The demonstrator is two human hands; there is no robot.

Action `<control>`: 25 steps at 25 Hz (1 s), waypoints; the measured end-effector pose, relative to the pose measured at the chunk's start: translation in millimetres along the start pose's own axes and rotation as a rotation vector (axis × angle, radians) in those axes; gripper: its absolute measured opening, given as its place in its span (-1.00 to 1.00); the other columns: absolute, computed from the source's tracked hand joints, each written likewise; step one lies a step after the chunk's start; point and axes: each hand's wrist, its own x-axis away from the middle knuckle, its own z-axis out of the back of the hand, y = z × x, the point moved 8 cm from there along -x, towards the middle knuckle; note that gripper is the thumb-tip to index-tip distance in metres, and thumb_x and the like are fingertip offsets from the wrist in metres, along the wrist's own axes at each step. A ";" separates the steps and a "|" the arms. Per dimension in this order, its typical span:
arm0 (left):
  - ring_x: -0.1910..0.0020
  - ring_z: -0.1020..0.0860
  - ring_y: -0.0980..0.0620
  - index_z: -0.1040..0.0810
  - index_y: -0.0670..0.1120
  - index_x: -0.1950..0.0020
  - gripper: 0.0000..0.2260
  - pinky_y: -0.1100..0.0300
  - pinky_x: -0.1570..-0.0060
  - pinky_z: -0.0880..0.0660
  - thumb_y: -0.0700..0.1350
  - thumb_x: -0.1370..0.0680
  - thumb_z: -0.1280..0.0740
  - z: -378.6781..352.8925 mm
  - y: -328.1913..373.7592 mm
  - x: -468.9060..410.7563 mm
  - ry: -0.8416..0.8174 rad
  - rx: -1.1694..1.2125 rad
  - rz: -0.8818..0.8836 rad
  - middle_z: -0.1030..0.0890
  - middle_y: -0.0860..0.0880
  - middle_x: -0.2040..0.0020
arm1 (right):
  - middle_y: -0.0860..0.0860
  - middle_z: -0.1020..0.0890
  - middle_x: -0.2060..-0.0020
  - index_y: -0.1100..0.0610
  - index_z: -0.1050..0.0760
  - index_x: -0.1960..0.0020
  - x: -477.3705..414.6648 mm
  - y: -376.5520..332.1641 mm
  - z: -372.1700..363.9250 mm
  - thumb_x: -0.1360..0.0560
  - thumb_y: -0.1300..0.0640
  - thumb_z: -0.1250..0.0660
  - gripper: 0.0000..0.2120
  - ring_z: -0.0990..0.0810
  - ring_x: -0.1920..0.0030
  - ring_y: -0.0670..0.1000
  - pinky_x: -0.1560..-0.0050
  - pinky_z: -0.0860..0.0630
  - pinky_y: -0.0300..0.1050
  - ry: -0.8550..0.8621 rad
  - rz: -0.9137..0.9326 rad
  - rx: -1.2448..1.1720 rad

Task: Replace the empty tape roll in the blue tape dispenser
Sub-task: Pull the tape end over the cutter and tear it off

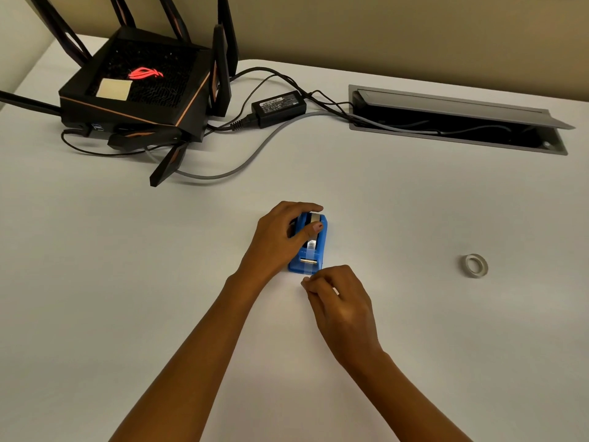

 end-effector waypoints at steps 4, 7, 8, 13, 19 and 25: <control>-0.08 -0.49 0.13 -0.52 0.00 -0.15 -0.75 0.44 -0.05 -0.39 0.01 -0.50 -0.28 0.4 -0.3 2.4 0.022 0.006 0.002 -0.56 -0.02 -0.15 | 0.21 -0.67 0.31 0.32 -0.64 0.19 -1.2 1.0 -1.0 -0.24 0.30 -0.54 -0.83 -0.64 0.36 0.14 0.33 -0.61 -0.14 0.047 0.021 -0.015; -0.06 -0.52 0.09 -0.52 -0.03 -0.11 -0.77 0.40 -0.03 -0.41 0.01 -0.50 -0.27 2.1 1.5 -0.2 0.040 -0.017 -0.005 -0.58 -0.02 -0.11 | 0.21 -0.66 0.31 0.32 -0.63 0.19 -3.6 4.2 1.2 -0.35 0.25 -0.41 -0.89 -0.62 0.35 0.14 0.34 -0.59 -0.13 0.092 0.034 -0.018; -0.05 -0.53 0.06 -0.52 -0.04 -0.10 -0.78 0.34 -0.04 -0.44 0.01 -0.51 -0.27 2.5 2.3 -1.6 0.041 -0.021 -0.007 -0.59 -0.03 -0.09 | 0.21 -0.66 0.31 0.31 -0.63 0.19 -4.2 5.7 0.9 -0.37 0.25 -0.40 -0.89 -0.62 0.35 0.14 0.34 -0.58 -0.14 0.100 0.036 -0.017; -0.01 -0.52 0.10 -0.55 -0.04 -0.09 -0.77 0.42 0.00 -0.43 0.02 -0.50 -0.28 3.6 2.4 -3.1 0.057 -0.010 0.011 -0.60 -0.04 -0.08 | 0.22 -0.66 0.30 0.31 -0.63 0.20 -5.1 10.5 -3.0 -0.39 0.25 -0.40 -0.89 -0.61 0.34 0.14 0.34 -0.57 -0.13 0.131 0.050 -0.021; 0.00 -0.51 0.14 -0.57 -0.03 -0.10 -0.75 0.52 0.05 -0.40 0.02 -0.48 -0.31 5.4 0.4 -3.6 0.066 0.021 0.049 -0.61 -0.04 -0.09 | 0.21 -0.63 0.30 0.35 -0.60 0.20 -10.6 19.1 -1.9 -0.32 0.30 -0.51 -0.86 -0.53 0.28 0.06 0.28 -0.48 -0.17 0.180 -0.049 -0.093; 0.00 -0.52 0.11 -0.57 -0.01 -0.09 -0.76 0.45 0.03 -0.41 0.03 -0.47 -0.31 5.0 -1.1 -4.3 0.055 0.023 0.054 -0.61 -0.04 -0.08 | 0.22 -0.62 0.32 0.34 -0.59 0.19 -9.2 20.7 -0.3 -0.26 0.22 -0.57 -0.75 -0.52 0.28 0.09 0.35 -0.45 -0.13 0.225 -0.053 0.010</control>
